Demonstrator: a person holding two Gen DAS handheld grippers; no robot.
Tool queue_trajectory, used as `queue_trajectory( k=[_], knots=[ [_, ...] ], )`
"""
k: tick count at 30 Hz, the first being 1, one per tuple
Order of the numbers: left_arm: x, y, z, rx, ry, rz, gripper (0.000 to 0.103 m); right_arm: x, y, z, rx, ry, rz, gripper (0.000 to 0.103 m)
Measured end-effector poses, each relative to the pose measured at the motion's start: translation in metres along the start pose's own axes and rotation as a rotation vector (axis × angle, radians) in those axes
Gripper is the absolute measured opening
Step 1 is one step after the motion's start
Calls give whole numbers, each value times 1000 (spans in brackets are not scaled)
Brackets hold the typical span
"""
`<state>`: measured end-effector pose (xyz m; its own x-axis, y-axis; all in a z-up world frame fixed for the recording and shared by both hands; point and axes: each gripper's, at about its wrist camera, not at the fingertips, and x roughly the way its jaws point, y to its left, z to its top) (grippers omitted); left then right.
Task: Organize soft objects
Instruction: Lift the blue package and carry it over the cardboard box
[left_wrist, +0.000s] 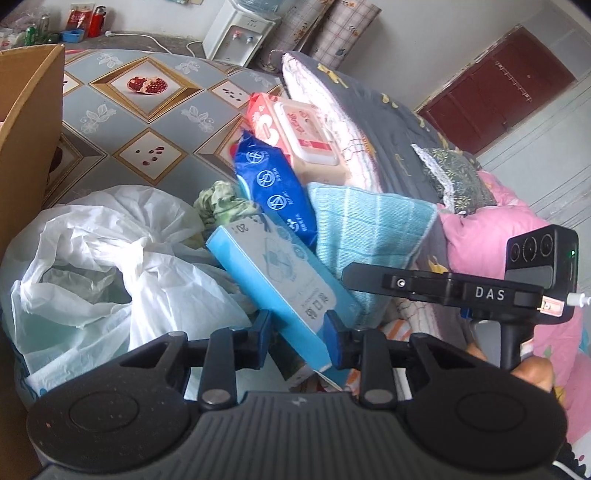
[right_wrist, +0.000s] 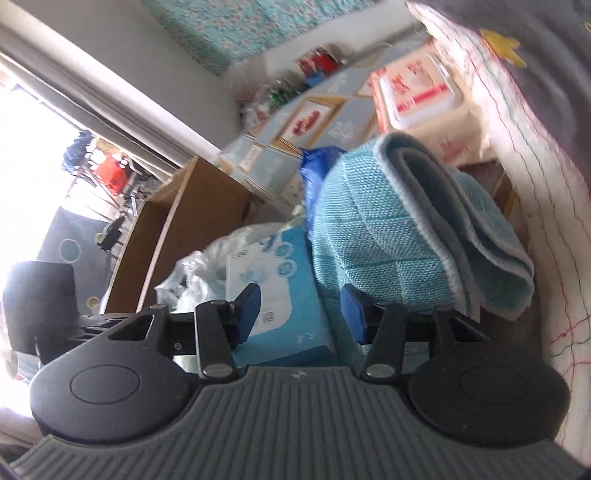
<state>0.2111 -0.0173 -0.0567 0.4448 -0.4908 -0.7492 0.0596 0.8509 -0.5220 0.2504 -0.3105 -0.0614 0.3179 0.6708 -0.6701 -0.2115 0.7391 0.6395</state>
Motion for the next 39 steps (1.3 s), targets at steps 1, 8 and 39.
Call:
queue_trajectory(
  k=[1, 8, 39],
  knots=[
    [1, 2, 1, -6, 1, 0, 34, 4, -1, 2, 7, 10, -12, 47],
    [9, 4, 5, -14, 18, 5, 42, 17, -5, 3, 63, 55, -3, 42],
    [-166, 33, -2, -9, -346, 111, 39, 19, 167, 11, -103, 25, 221, 30]
  ],
)
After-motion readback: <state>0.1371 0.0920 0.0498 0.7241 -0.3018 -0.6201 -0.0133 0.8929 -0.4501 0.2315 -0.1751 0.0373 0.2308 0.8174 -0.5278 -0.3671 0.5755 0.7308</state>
